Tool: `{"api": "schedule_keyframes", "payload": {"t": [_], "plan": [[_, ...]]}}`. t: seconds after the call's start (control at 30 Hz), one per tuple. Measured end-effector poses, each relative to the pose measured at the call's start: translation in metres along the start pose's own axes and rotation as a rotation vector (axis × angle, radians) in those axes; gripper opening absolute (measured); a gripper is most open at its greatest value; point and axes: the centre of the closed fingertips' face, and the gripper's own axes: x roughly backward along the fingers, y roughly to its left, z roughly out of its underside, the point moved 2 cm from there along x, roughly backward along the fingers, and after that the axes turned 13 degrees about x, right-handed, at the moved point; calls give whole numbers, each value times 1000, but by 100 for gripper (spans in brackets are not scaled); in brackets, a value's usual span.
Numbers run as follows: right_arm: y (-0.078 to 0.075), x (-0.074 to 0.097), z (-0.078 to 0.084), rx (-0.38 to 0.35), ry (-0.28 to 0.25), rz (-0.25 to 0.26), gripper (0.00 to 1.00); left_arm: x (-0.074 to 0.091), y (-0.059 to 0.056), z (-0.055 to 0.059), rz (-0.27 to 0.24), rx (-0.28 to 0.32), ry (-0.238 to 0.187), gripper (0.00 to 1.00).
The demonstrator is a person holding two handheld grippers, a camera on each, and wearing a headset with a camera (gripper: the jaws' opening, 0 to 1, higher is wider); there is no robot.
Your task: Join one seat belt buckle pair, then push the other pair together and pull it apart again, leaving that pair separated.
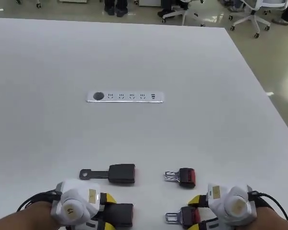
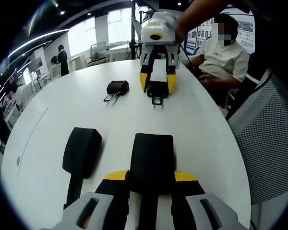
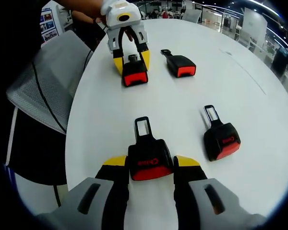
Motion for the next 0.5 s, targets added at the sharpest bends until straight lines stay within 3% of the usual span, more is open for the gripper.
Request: {"api": "schedule_keyframes", "payload": {"t": [0.5], "plan": [[0,-27,-26,2,-41,11,34,3,1,0,-7,22,13,34]]}}
